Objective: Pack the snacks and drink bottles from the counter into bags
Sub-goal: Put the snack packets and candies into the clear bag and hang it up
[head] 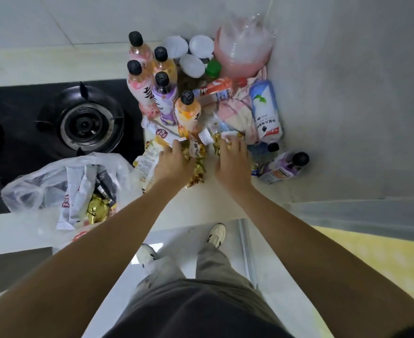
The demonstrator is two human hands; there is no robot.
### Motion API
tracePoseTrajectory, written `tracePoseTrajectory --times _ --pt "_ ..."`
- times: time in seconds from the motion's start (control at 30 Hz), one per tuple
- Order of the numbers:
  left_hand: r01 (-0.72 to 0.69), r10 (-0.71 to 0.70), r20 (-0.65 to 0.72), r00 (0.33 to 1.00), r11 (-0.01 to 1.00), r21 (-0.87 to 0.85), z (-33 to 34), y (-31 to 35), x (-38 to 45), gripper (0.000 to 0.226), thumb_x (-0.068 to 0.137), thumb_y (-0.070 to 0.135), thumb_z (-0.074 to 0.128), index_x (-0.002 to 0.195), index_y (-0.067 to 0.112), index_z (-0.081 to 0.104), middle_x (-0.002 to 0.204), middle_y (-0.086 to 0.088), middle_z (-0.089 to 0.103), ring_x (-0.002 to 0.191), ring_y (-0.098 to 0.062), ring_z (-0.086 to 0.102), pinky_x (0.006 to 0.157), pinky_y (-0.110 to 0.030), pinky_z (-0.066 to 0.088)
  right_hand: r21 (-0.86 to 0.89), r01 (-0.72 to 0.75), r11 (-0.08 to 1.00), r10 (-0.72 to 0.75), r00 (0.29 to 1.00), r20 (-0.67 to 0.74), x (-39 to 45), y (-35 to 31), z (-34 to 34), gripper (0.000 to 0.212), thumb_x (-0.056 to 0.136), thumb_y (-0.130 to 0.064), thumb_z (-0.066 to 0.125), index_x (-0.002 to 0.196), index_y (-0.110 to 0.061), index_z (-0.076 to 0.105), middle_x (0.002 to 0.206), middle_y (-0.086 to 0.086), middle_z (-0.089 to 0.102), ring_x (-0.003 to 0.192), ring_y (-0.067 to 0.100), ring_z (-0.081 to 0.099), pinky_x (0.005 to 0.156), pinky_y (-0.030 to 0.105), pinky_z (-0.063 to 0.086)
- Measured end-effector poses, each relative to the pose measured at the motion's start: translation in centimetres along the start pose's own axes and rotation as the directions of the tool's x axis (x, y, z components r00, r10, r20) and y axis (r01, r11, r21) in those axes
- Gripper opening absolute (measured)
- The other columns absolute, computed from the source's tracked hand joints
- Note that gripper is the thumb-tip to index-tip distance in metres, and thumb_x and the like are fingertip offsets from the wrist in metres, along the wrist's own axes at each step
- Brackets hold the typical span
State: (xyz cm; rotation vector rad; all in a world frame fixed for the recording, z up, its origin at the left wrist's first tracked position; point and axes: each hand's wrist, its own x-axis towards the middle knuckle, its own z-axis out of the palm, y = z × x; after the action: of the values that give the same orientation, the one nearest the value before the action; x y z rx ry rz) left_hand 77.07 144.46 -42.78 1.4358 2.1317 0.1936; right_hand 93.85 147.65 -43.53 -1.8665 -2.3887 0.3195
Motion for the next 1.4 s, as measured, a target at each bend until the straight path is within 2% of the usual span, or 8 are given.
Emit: tracePoseTrajectory --times 0.13,0.3,0.5,0.6,0.73,0.87,1.23,1.4 --pt "-0.006 0.011 -0.088 0.996 0.999 0.053 0.5 1.2 1.8 0.064 0.091 0.061 0.061 0.125 0.008 0.051 0.124 -0.012 0.048 0.122 -0.033 0.043 0.089 -0.046 0.046 -0.019 -0.022 1.000 0.023 0.995 0.099 2.0 1.7 0.8 0.054 0.087 -0.032 0.073 0.133 -0.013 0.051 0.137 0.015 0.054 0.128 0.038 0.051 0.092 0.049 0.054" --pt "0.110 -0.112 -0.068 0.991 0.993 -0.032 1.2 2.9 3.2 0.083 0.082 0.080 0.055 0.132 0.014 0.053 0.127 -0.008 0.051 0.129 -0.031 0.043 0.095 -0.051 0.051 -0.095 0.003 0.995 0.009 0.992 0.123 2.2 2.3 0.8 0.055 0.075 -0.026 0.085 0.120 -0.013 0.056 0.128 0.016 0.057 0.119 0.037 0.053 0.081 0.044 0.055" --pt "0.074 -0.083 -0.127 0.988 0.994 -0.077 1.3 3.2 2.8 0.023 0.098 0.026 0.050 0.100 0.007 0.063 0.107 -0.009 0.054 0.105 -0.031 0.053 0.072 -0.042 0.050 -0.060 0.049 0.997 -0.044 0.995 0.091 1.7 2.9 0.6 0.038 0.079 -0.016 0.081 0.112 -0.013 0.061 0.128 0.016 0.055 0.124 0.039 0.049 0.078 0.041 0.058" --pt "0.028 -0.053 -0.140 0.989 0.984 -0.176 0.4 2.6 1.4 0.019 0.097 0.022 0.048 0.085 0.009 0.055 0.086 -0.006 0.055 0.079 -0.029 0.056 0.060 -0.034 0.038 0.001 0.087 0.996 -0.087 0.996 0.015 1.0 2.5 -0.2 0.039 0.072 0.002 0.078 0.105 -0.011 0.063 0.117 0.014 0.056 0.117 0.038 0.051 0.074 0.041 0.057" --pt "-0.031 -0.014 -0.137 0.991 0.948 -0.316 -1.9 0.6 -1.7 0.025 0.097 0.022 0.051 0.076 0.008 0.050 0.067 -0.005 0.053 0.060 -0.023 0.048 0.050 -0.033 0.030 0.066 0.157 0.985 -0.150 0.984 -0.098 -0.5 1.1 -1.2 0.039 0.066 -0.001 0.079 0.100 -0.011 0.063 0.109 0.010 0.054 0.105 0.032 0.051 0.075 0.040 0.051" --pt "-0.081 0.012 -0.181 0.983 0.924 -0.375 -4.8 -2.7 -5.2 0.039 0.096 0.022 0.058 0.064 0.021 0.035 0.057 0.001 0.046 0.054 -0.017 0.042 0.052 -0.035 0.027 0.130 0.230 0.964 -0.213 0.968 -0.134 -2.8 -2.7 -2.3 0.043 0.071 0.000 0.075 0.110 -0.011 0.064 0.114 0.009 0.054 0.111 0.031 0.050 0.085 0.041 0.051" --pt "-0.035 -0.098 -0.308 0.946 0.916 -0.399 -12.8 -19.1 -13.7 0.037 0.094 0.025 0.055 0.064 0.020 0.035 0.057 -0.003 0.050 0.056 -0.021 0.050 0.052 -0.037 0.036 0.276 0.500 0.821 -0.459 0.865 -0.202 -9.0 -21.2 -3.7 0.031 0.078 -0.013 0.062 0.109 -0.011 0.063 0.112 0.007 0.052 0.111 0.029 0.051 0.085 0.037 0.049" --pt "0.053 -0.184 -0.285 0.941 0.909 -0.413 -14.1 -25.6 -14.6 0.037 0.096 0.021 0.055 0.064 0.022 0.038 0.059 0.000 0.052 0.055 -0.019 0.047 0.052 -0.034 0.030 0.314 0.516 0.797 -0.526 0.848 -0.058 -10.7 -28.5 -1.2 0.043 0.076 -0.005 0.077 0.113 -0.016 0.058 0.118 0.001 0.047 0.119 0.024 0.048 0.084 0.034 0.055"
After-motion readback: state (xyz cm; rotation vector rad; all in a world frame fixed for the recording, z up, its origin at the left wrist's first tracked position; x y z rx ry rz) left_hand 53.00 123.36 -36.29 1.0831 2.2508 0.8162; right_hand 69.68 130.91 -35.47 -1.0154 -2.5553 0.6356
